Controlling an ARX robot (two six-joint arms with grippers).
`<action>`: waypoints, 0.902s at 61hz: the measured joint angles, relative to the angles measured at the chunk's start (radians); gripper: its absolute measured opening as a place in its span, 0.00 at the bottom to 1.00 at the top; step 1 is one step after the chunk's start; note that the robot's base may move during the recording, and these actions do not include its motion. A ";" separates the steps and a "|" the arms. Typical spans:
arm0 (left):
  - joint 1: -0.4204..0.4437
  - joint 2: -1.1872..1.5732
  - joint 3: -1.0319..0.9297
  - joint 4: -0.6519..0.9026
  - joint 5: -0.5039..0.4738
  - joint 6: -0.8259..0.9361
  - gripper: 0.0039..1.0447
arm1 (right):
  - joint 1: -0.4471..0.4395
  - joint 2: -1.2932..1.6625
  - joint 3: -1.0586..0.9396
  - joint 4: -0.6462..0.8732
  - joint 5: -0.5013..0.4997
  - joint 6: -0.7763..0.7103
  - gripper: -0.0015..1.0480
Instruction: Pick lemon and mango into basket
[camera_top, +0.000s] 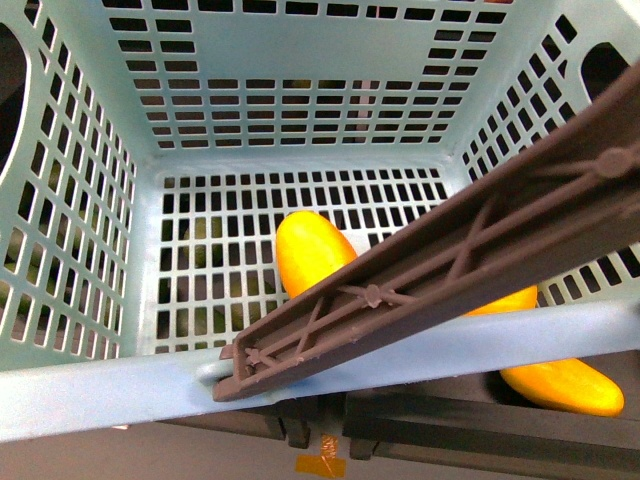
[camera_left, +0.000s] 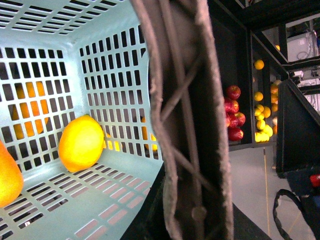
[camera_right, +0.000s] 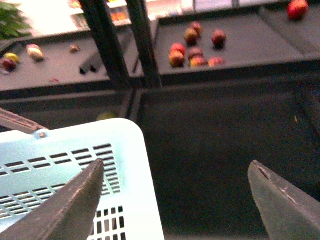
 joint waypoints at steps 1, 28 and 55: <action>0.000 0.000 0.000 0.000 0.000 0.001 0.05 | -0.003 -0.005 -0.015 0.026 -0.004 -0.018 0.74; 0.000 0.000 0.000 0.000 -0.001 0.001 0.05 | -0.114 -0.224 -0.321 0.185 -0.127 -0.130 0.02; 0.000 0.000 0.000 0.000 -0.002 0.000 0.05 | -0.181 -0.427 -0.435 0.097 -0.174 -0.131 0.02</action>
